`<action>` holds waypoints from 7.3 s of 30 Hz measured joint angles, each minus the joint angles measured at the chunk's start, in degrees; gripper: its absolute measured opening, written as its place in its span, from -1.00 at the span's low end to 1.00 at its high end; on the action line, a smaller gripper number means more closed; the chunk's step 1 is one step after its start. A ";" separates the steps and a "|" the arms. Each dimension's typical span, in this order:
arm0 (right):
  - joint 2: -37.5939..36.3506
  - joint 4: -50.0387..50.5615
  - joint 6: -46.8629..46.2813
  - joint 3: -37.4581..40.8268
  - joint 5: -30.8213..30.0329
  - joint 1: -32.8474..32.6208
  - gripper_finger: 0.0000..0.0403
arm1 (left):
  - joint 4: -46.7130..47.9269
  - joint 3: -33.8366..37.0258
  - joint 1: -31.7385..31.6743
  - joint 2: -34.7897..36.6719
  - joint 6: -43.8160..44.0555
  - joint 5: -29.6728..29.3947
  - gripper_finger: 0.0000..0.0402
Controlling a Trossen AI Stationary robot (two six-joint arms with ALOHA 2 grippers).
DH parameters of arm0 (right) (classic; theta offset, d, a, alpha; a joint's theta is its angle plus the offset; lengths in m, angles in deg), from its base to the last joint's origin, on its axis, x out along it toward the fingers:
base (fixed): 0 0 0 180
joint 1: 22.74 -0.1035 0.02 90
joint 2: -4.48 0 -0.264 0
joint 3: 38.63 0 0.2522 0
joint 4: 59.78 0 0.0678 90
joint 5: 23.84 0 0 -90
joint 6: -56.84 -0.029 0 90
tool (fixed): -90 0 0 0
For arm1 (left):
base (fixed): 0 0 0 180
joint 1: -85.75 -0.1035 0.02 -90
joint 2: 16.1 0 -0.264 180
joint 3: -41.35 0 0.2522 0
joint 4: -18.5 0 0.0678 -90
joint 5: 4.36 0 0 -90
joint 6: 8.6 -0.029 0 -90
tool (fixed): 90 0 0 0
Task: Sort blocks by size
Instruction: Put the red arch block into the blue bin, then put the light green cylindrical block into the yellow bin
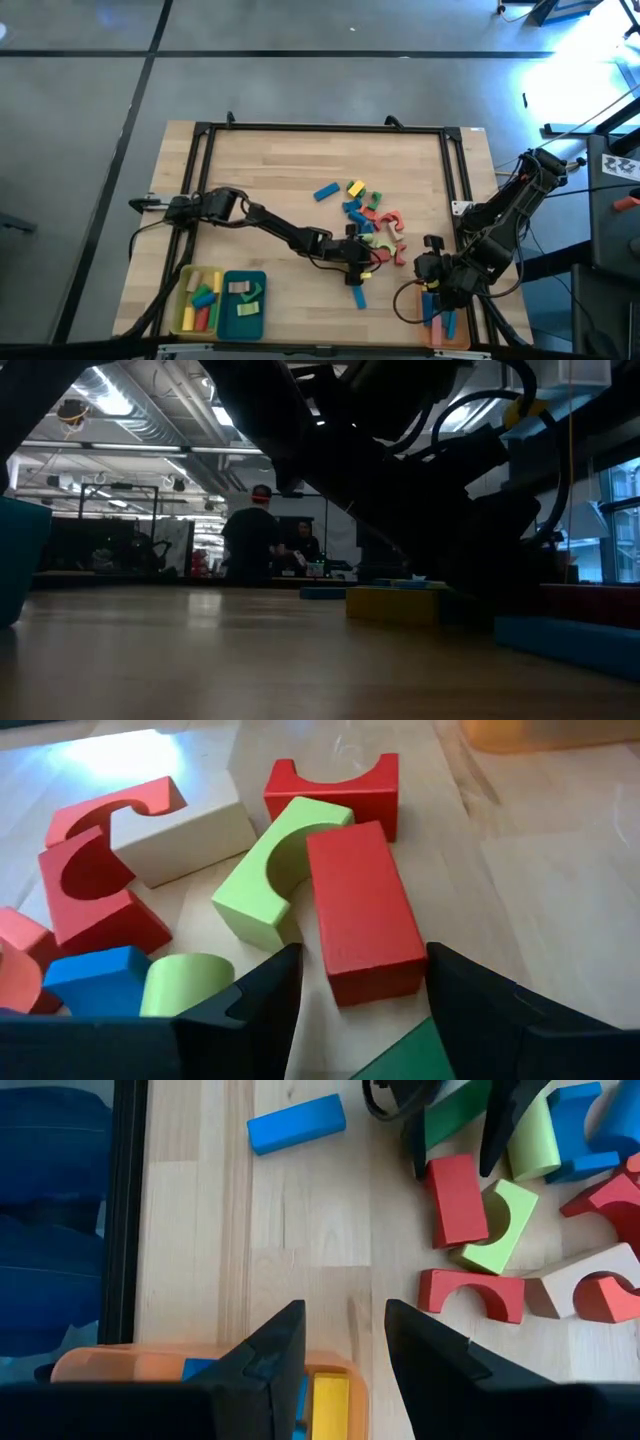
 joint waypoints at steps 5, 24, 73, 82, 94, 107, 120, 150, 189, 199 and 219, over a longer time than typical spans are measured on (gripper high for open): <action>0.00 0.00 0.01 0.00 0.01 0.00 -0.29 | -1.43 0.09 -0.03 -0.11 -0.02 0.01 -0.03; 0.00 -0.02 0.00 0.00 0.02 0.00 -0.29 | -2.10 0.09 -0.07 -0.11 0.00 0.58 -0.45; -0.04 -4.65 0.00 0.02 -10.95 -0.02 -0.29 | 82.28 0.03 20.85 37.61 52.29 12.30 -0.38; -0.04 -7.49 0.00 0.02 -11.53 -0.02 -0.29 | 86.48 0.05 31.25 37.39 73.05 11.81 -0.38; 0.00 -7.60 -0.04 0.02 -17.40 -0.02 -0.29 | 87.38 0.07 35.76 35.35 86.12 10.61 -0.38; 0.00 -7.61 -0.13 0.02 -17.36 -0.02 -0.29 | 88.21 0.09 34.91 31.96 79.10 10.55 -0.38; 0.00 -7.85 -0.20 0.02 -17.34 -0.02 -0.29 | 92.46 0.09 34.92 31.95 86.19 10.56 -0.38; 0.89 -9.47 0.02 0.02 -17.69 2.14 -0.29 | 92.20 3.13 29.07 32.05 68.84 15.10 0.04; 18.49 -15.23 24.61 0.00 1.27 30.94 -0.29 | 84.10 2.87 17.47 39.34 33.75 -16.08 0.05; 21.27 -16.53 30.52 0.00 1.33 31.65 -0.29 | 81.41 2.87 12.59 39.32 27.36 -16.09 0.05; 26.34 -16.24 35.85 0.00 2.62 34.97 -0.29 | 79.73 2.91 11.17 39.32 26.78 -14.25 0.05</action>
